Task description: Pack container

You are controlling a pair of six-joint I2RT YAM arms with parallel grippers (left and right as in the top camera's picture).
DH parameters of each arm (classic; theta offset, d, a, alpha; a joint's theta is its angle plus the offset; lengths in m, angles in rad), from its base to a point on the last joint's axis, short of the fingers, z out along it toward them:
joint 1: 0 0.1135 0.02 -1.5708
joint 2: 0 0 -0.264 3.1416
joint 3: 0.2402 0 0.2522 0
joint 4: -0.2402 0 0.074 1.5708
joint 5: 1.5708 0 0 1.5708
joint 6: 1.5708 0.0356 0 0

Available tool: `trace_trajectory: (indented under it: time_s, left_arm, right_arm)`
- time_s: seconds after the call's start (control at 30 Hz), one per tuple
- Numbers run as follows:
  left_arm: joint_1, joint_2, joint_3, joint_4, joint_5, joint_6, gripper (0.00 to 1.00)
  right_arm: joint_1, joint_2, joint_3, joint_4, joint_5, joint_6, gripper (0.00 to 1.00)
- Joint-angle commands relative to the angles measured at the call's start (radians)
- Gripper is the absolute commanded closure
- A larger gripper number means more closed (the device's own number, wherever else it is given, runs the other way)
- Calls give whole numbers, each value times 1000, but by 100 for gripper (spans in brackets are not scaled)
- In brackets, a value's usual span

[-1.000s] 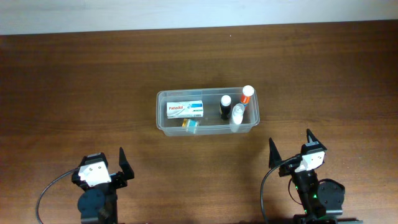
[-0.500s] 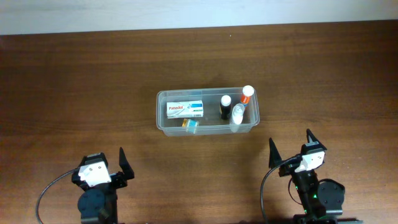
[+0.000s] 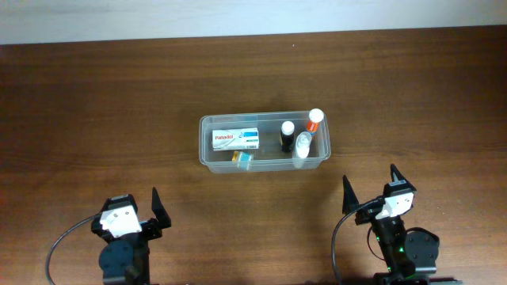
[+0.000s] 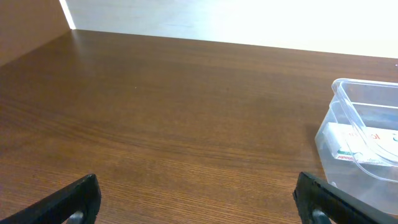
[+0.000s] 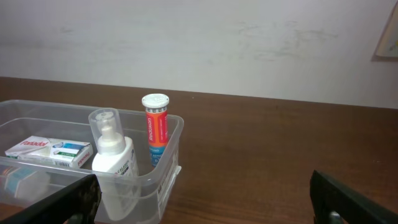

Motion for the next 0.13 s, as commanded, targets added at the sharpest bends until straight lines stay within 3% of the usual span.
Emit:
trace_trajectory:
  time_s: [0.0,0.1]
  left_arm:
    - [6,-8,-4,2,6,16,0]
    - [6,-8,-4,2,6,16,1]
  right_arm:
    - [-10,-8,-5,-8,13,12,2]
    - [-10,-8,-5,-8,13,12,1]
